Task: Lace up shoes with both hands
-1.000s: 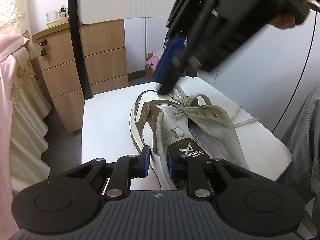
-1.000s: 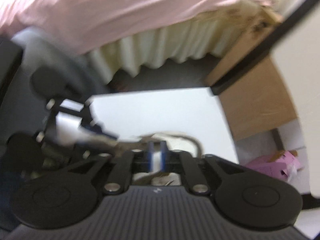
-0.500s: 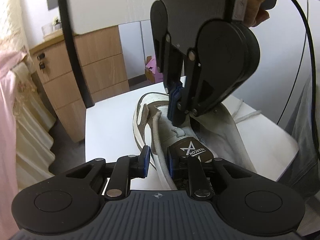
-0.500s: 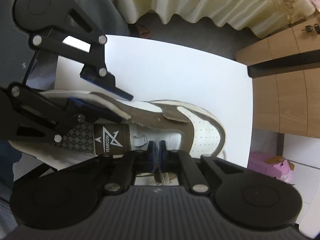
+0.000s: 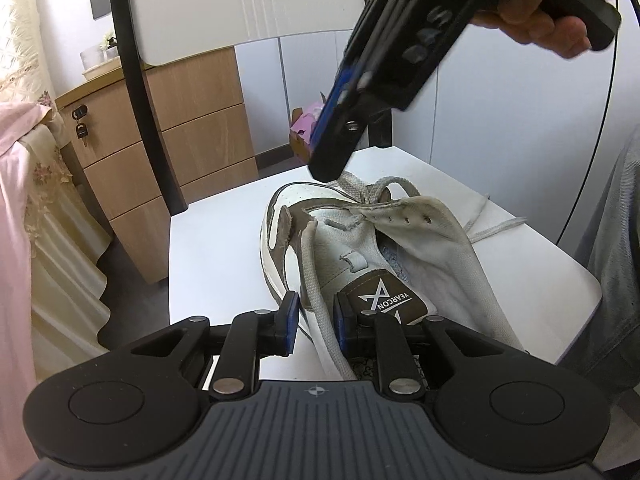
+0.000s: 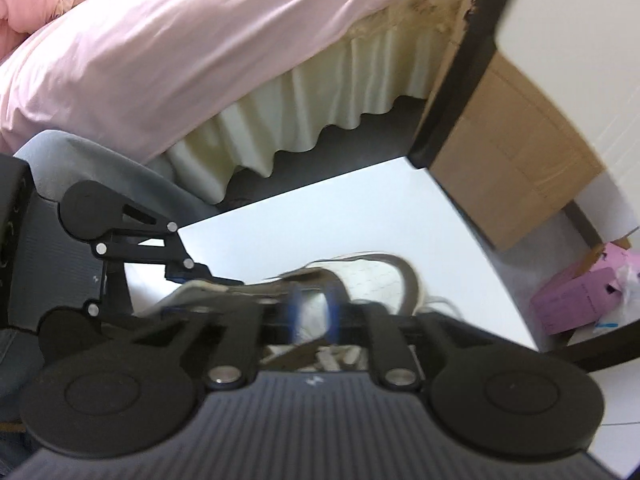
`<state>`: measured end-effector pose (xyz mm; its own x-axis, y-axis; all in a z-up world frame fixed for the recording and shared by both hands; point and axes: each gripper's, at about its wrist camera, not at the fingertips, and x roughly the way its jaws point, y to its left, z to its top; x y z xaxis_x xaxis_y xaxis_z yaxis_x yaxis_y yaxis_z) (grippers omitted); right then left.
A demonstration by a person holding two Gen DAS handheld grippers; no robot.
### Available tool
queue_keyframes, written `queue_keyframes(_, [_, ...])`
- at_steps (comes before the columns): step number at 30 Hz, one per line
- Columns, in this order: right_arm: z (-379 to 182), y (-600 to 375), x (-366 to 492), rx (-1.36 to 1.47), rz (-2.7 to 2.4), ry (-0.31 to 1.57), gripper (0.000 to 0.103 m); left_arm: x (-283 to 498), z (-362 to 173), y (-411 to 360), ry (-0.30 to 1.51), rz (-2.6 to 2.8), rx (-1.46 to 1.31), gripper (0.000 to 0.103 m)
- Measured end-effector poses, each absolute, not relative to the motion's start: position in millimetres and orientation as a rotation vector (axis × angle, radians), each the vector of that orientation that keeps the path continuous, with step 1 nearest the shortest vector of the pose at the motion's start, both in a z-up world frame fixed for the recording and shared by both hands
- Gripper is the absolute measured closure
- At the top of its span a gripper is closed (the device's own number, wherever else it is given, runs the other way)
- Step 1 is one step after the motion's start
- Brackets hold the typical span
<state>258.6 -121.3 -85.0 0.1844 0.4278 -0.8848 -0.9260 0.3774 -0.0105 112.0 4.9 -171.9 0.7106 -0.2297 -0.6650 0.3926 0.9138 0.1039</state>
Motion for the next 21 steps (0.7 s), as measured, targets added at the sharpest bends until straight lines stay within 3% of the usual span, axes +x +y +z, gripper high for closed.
queue_keyframes(9, [-126.0,-94.8,232.1,-0.972,1.133,0.946,0.065,112.8,-172.6,4.6,0.696,-0.362,0.253,0.083])
queue_keyframes(10, [-130.8,-92.9,231.8,-0.980,1.132,0.949,0.073,113.0,-172.6,4.7,0.696,-0.363,0.253,0.083])
queue_keyframes(11, [-135.5,-91.0,231.5,-0.988,1.132,0.951,0.091,113.2,-172.7,4.9,0.697,-0.363,0.253,0.083])
queue_keyframes(13, [-140.6,-90.1,231.5,-0.965,1.111,0.938,0.100,113.2,-172.8,4.4,0.697,-0.358,0.252,0.083])
queue_keyframes(21, [-119.4,-101.3,223.2,-0.775,1.033,0.850,0.100,114.4,-173.6,0.1,0.704,-0.354,0.268,0.083])
